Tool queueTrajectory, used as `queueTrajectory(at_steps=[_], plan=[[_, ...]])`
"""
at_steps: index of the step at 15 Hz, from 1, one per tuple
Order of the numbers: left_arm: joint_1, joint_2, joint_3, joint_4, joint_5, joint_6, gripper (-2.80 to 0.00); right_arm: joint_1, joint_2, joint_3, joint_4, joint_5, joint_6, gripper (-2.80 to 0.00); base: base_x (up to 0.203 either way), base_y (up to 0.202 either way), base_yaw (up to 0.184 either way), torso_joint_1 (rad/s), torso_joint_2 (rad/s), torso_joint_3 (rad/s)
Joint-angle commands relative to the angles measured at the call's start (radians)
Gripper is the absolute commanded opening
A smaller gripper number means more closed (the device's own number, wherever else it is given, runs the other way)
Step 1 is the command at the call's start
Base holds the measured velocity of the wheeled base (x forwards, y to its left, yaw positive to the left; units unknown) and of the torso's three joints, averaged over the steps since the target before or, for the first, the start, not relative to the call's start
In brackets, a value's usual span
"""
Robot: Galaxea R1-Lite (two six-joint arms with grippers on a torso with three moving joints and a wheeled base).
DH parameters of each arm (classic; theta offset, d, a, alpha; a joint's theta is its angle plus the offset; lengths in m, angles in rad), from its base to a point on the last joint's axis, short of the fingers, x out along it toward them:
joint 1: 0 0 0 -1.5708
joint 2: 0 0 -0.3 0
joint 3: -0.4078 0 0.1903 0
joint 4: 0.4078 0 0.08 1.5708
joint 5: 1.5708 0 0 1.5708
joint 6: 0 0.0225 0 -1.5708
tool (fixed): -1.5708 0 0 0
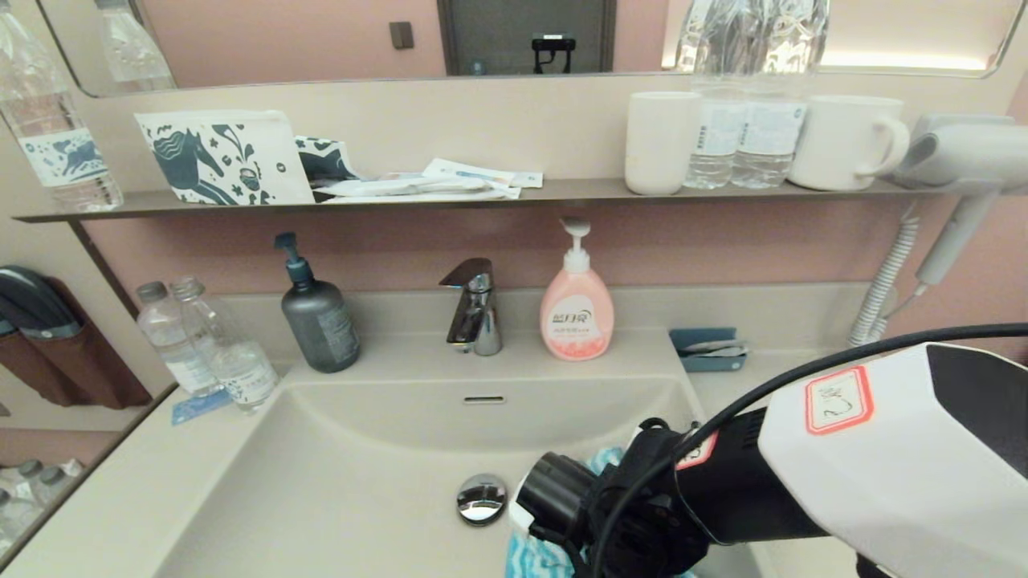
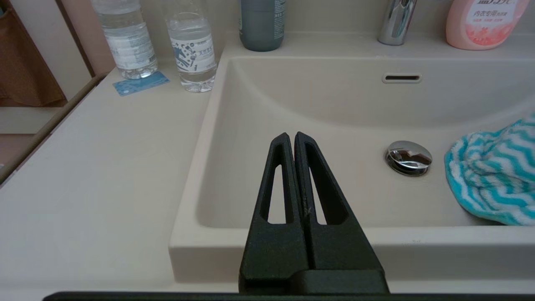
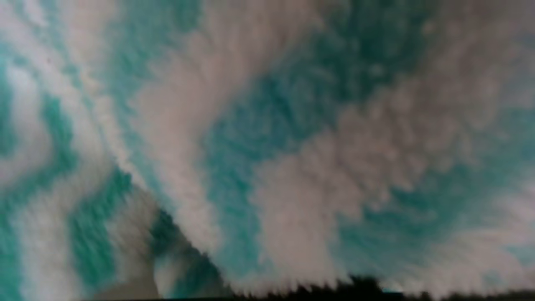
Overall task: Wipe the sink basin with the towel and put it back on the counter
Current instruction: Wipe the sink
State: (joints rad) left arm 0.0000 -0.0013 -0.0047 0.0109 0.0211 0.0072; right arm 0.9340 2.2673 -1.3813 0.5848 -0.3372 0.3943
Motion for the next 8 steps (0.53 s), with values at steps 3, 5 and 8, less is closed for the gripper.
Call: queueTrajectory(at_steps=[3, 5, 8], plan=[[0.0, 0.001, 0.0, 0.0, 0.0, 0.0, -2.8, 0.057, 0.161, -0.114, 0.004, -0.002, 0.14, -2.8, 0.0, 0.0, 0.0, 0.0, 0.0, 0.0], [0.0, 0.001, 0.0, 0.0, 0.0, 0.0, -2.8, 0.091, 0.204, -0.156, 0.004, -0.003, 0.206, -2.8, 0.0, 0.0, 0.0, 0.0, 0.0, 0.0], [0.0, 0.001, 0.0, 0.0, 0.0, 0.0, -2.8, 0.119, 0.242, -0.232, 0.006, 0.002, 0.263, -2.8, 0.0, 0.0, 0.0, 0.0, 0.0, 0.0]])
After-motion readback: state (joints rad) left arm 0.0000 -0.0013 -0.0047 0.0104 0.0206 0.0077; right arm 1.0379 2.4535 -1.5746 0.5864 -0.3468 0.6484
